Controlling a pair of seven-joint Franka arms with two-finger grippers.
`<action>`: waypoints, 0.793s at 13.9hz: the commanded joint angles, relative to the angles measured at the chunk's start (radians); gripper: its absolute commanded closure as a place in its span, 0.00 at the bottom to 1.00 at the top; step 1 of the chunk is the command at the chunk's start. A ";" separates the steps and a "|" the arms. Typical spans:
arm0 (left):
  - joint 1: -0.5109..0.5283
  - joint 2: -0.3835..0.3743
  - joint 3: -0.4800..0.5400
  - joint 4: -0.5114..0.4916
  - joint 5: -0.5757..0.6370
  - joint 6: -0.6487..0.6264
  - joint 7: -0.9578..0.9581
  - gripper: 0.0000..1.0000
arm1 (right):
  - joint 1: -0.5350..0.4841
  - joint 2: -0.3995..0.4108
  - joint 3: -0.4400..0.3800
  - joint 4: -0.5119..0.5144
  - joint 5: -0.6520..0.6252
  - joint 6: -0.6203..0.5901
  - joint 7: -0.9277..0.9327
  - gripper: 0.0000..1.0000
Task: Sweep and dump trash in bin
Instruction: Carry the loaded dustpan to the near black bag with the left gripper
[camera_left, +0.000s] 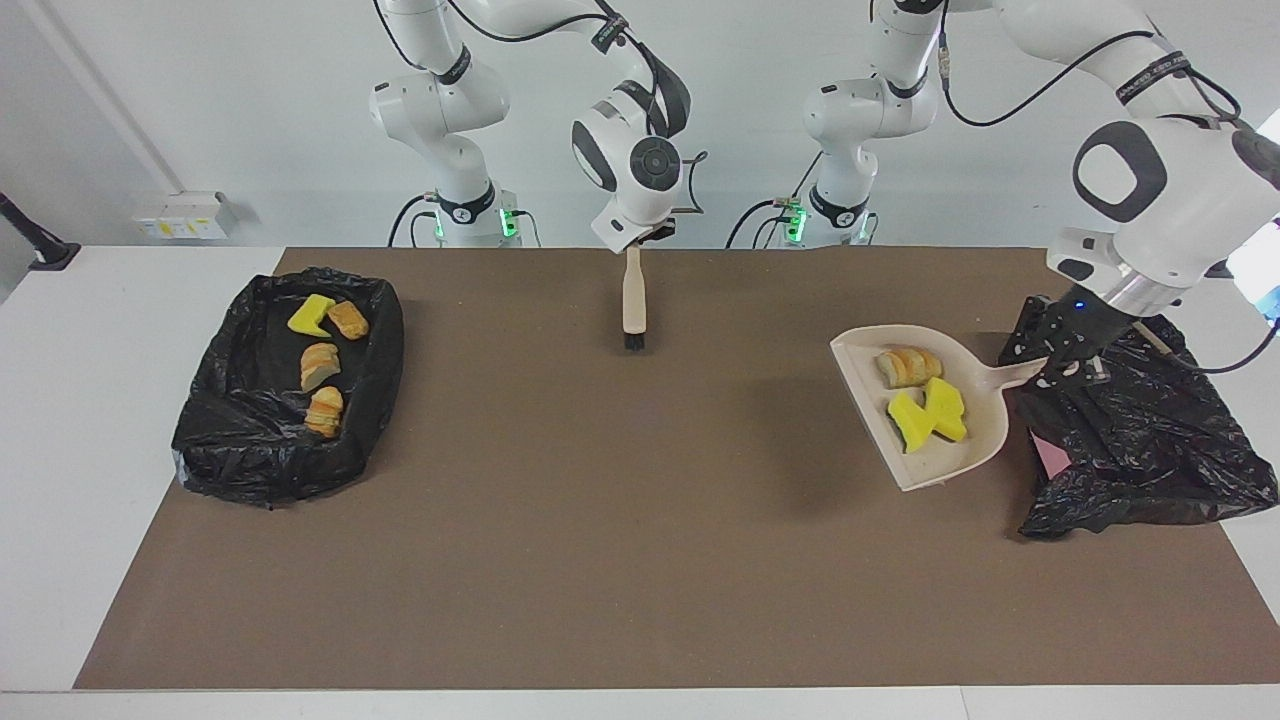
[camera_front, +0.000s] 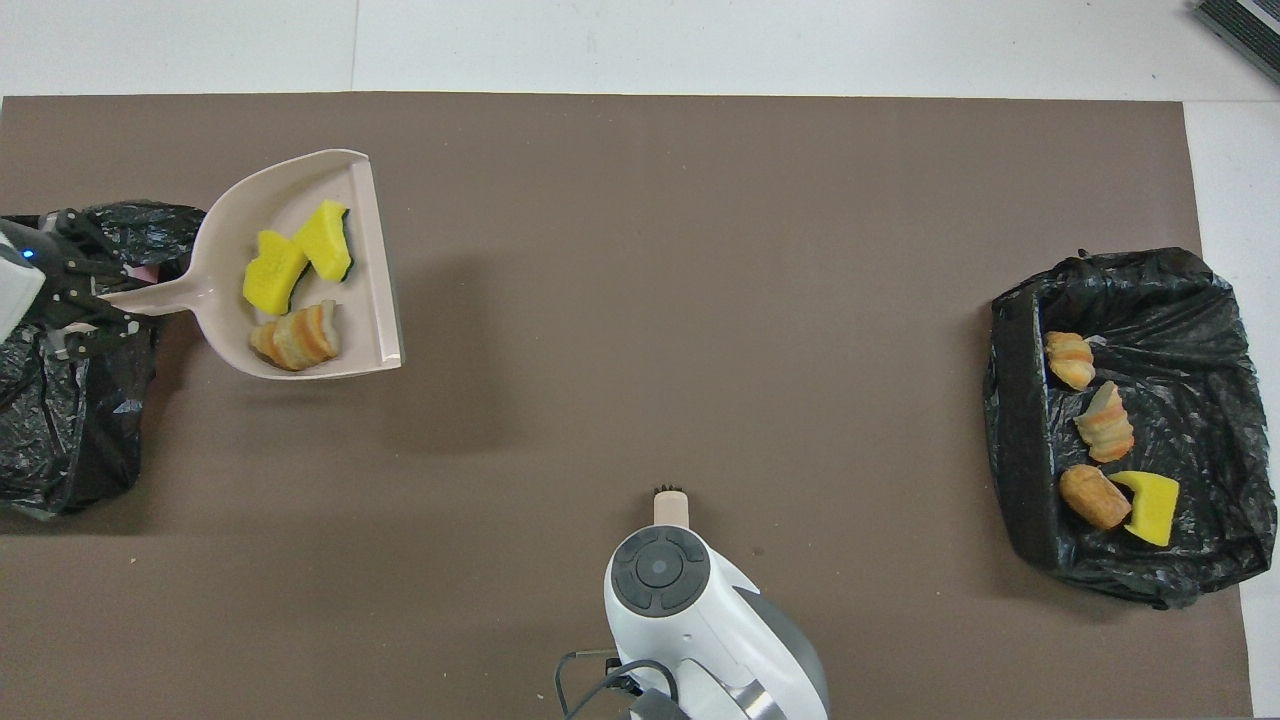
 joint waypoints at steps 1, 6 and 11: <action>0.064 0.027 -0.005 0.062 0.023 -0.033 0.115 1.00 | 0.002 0.012 -0.004 -0.017 0.020 0.064 -0.024 1.00; 0.196 0.046 -0.004 0.097 0.111 -0.021 0.201 1.00 | 0.002 0.029 -0.004 -0.022 0.028 0.107 -0.027 0.83; 0.273 0.064 0.004 0.126 0.272 0.080 0.251 1.00 | -0.022 0.085 -0.012 0.076 -0.061 0.142 -0.024 0.00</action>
